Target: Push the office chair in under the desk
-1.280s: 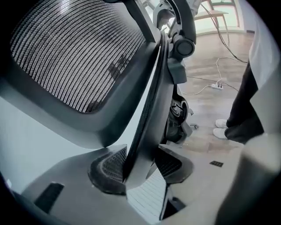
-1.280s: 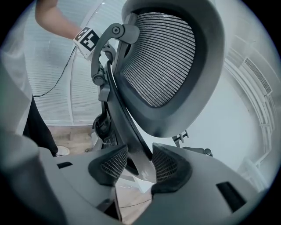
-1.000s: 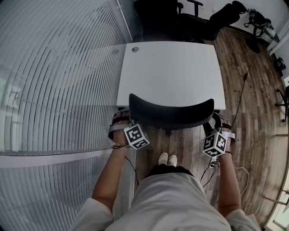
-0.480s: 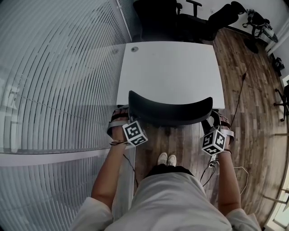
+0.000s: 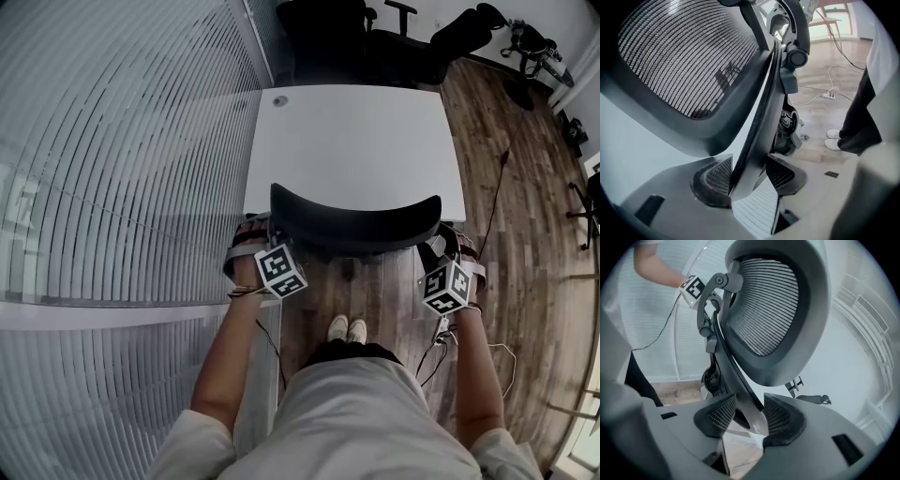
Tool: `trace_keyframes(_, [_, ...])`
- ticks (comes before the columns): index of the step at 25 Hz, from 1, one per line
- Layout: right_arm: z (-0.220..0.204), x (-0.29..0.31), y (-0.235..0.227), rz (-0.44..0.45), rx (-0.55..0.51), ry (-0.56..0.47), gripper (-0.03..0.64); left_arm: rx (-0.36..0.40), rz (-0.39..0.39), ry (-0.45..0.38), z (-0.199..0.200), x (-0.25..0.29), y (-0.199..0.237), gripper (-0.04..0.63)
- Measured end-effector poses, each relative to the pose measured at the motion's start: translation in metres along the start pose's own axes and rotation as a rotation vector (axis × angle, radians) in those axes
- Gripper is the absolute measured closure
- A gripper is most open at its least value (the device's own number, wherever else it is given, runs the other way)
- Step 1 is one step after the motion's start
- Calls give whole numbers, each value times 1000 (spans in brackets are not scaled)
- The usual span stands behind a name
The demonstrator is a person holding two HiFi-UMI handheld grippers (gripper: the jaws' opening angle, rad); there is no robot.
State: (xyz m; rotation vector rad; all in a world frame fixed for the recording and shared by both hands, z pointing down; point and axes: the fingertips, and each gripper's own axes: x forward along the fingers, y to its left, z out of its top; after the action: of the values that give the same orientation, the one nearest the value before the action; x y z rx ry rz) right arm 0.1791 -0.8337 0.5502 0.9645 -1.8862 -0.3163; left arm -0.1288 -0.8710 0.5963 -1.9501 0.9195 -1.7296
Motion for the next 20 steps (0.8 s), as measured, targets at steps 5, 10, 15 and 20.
trace_keyframes(5, [16,-18,-5,-12,145,-65,433,-124,-9,-74,9,-25,7,377])
trace_keyframes(10, [34,-38,-14,-26,282,-159,434,-292,-30,-197,23,-55,4,379])
trace_keyframes(15, [45,-65,-12,2,422,-256,436,-456,-105,-304,41,-84,-18,379])
trace_keyframes(20, [62,-81,-5,1,510,-333,446,-629,-136,-462,61,-117,-13,399])
